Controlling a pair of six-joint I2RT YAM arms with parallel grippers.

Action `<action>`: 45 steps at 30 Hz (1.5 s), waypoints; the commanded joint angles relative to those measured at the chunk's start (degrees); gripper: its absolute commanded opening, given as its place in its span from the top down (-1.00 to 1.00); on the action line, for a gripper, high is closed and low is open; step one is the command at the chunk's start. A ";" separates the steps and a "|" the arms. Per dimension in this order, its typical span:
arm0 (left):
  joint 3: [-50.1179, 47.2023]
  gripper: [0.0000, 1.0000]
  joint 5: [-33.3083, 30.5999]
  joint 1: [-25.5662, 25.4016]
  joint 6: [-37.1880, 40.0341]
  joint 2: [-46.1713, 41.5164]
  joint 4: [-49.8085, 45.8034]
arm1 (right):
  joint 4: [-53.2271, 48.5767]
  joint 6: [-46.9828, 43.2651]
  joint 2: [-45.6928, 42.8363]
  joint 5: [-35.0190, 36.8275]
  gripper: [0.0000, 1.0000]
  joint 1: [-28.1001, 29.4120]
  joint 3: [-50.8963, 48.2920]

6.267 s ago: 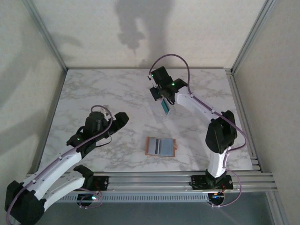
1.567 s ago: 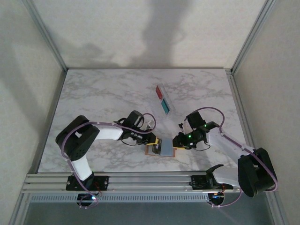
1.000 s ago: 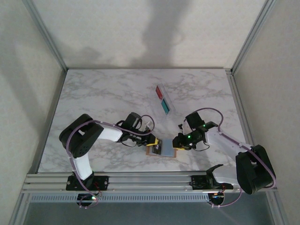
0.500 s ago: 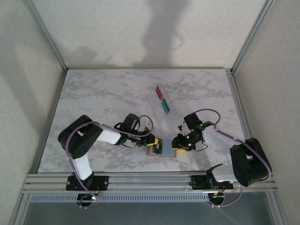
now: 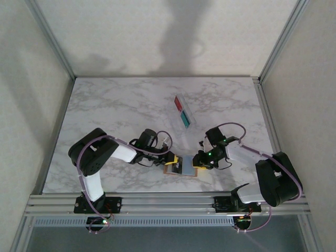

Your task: Put the credit cards into the card holder

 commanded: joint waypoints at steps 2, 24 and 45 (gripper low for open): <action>2.43 1.00 0.44 -0.15 3.27 2.06 -3.84 | -0.32 -0.62 1.31 1.03 0.40 -0.30 -0.85; 1.57 1.00 1.31 -0.79 0.38 1.97 2.57 | 0.80 -0.67 0.99 0.06 0.40 -0.32 -1.19; 5.00 0.97 -1.99 -2.77 2.24 4.51 -3.91 | 3.61 0.08 -0.30 -0.72 0.30 -0.33 -1.80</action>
